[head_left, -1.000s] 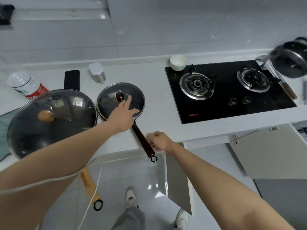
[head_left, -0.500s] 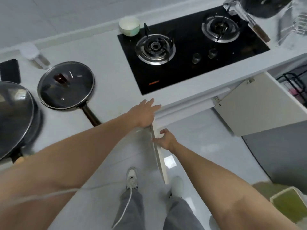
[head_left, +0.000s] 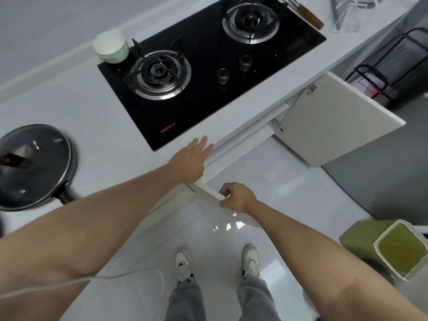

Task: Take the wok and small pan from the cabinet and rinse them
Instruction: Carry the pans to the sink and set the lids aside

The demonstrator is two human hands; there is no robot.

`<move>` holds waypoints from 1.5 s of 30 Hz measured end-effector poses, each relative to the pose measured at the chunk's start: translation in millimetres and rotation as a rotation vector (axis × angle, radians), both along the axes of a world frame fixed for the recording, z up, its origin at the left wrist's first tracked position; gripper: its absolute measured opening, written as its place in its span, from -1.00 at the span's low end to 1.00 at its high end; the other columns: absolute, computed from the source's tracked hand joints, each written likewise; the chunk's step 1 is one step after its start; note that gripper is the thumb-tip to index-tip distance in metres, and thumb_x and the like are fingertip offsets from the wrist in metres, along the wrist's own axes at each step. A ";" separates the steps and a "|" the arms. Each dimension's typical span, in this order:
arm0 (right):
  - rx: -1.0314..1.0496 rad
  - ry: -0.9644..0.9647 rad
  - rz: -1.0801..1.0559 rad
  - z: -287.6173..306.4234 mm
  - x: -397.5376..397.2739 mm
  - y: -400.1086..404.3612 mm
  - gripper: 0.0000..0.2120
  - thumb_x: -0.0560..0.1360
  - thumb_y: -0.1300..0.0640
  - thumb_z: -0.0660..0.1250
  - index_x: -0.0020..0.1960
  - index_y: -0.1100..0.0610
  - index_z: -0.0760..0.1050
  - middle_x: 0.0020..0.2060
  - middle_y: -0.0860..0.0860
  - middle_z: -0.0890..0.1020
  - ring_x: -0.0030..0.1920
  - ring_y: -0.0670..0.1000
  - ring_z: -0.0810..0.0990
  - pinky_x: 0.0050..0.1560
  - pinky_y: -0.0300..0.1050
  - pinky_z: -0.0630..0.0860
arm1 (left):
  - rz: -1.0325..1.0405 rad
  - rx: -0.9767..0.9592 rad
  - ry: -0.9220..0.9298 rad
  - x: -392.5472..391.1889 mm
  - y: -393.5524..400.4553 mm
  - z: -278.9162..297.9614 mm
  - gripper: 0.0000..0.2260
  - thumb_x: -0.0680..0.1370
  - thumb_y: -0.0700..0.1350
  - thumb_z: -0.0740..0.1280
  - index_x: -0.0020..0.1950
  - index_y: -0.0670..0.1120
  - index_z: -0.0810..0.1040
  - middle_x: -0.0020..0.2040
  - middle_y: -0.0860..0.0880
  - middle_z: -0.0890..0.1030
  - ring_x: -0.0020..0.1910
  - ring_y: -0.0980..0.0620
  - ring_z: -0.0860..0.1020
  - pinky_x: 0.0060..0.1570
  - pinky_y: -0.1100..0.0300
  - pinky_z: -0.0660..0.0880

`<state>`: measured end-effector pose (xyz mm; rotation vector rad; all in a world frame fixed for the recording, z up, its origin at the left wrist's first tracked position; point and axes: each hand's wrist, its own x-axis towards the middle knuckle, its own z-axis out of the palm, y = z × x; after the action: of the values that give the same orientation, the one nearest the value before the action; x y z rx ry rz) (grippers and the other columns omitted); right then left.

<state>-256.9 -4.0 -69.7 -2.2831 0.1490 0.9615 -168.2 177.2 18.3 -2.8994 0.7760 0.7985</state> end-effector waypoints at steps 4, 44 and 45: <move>-0.127 -0.171 -0.026 4.3 49.7 -60.1 -0.85 0.38 0.04 0.41 -0.05 -0.02 0.55 -0.13 -0.07 0.64 -0.10 0.02 0.60 -0.13 -0.09 0.52 | 0.005 0.101 0.013 21.8 -35.0 -6.9 -0.33 0.62 -0.16 0.09 0.61 -0.01 -0.24 0.62 -0.09 -0.23 0.59 -0.21 -0.15 0.52 -0.10 0.11; -0.566 -0.102 -0.303 17.5 215.0 -468.5 -0.57 0.57 0.00 0.25 0.38 0.11 0.25 0.34 0.18 0.42 0.34 0.26 0.37 0.29 0.13 0.34 | 0.104 0.207 0.341 188.4 -277.4 22.4 -0.10 0.51 -0.31 0.19 0.55 0.17 -0.37 0.52 0.11 -0.45 0.52 0.03 -0.40 0.53 0.05 0.05; -0.525 -0.100 -0.290 19.1 212.7 -463.9 -0.63 0.59 0.03 0.23 0.33 0.12 0.27 0.30 0.18 0.44 0.31 0.26 0.41 0.24 0.11 0.39 | 0.122 0.203 0.352 188.9 -279.3 26.1 -0.11 0.50 -0.33 0.17 0.56 0.18 -0.34 0.53 0.11 -0.43 0.53 0.04 -0.38 0.52 0.04 0.07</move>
<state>-44.2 -467.9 -50.6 -2.6707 0.7436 0.7108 20.7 -102.1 44.5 -2.6786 0.5013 1.3396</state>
